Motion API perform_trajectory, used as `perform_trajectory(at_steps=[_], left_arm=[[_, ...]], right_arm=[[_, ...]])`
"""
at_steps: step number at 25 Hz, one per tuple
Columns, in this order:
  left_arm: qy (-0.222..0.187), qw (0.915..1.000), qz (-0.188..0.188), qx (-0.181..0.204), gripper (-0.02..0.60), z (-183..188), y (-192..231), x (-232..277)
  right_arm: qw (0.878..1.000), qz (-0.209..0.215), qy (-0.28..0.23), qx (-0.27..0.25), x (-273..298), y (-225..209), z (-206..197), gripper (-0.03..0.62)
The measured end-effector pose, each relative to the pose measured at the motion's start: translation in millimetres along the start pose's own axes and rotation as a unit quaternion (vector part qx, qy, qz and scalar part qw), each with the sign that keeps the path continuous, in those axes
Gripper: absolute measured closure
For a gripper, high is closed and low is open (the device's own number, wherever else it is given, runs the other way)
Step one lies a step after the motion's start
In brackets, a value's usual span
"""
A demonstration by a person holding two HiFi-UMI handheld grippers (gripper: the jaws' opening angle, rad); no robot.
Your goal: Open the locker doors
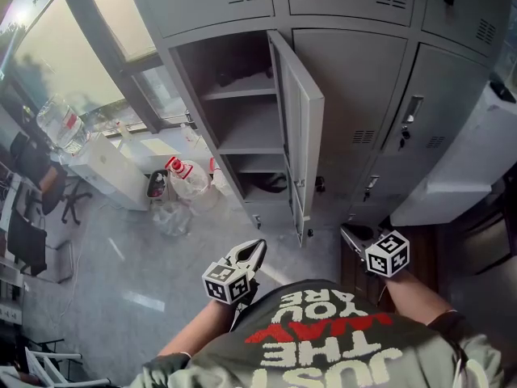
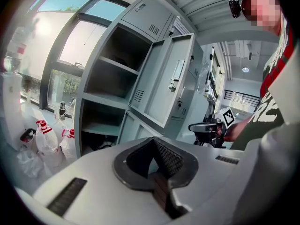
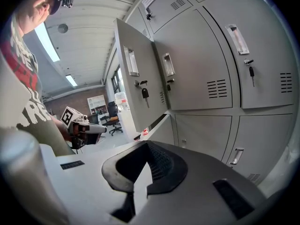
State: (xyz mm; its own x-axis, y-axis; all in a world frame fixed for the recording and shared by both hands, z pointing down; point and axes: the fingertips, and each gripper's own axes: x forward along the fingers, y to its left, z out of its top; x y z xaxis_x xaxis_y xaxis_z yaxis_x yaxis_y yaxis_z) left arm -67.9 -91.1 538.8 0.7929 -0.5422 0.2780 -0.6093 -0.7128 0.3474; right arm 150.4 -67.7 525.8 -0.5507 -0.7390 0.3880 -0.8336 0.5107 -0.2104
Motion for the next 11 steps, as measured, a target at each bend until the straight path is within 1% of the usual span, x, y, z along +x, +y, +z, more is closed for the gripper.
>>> perform_trajectory(at_steps=[11], left_arm=[[0.003, 1.0, -0.004, -0.006, 0.574, -3.0, -0.7, 1.9]], right_arm=[[1.0, 0.004, 0.005, -0.001, 2.7, -1.3, -2.6, 0.562]])
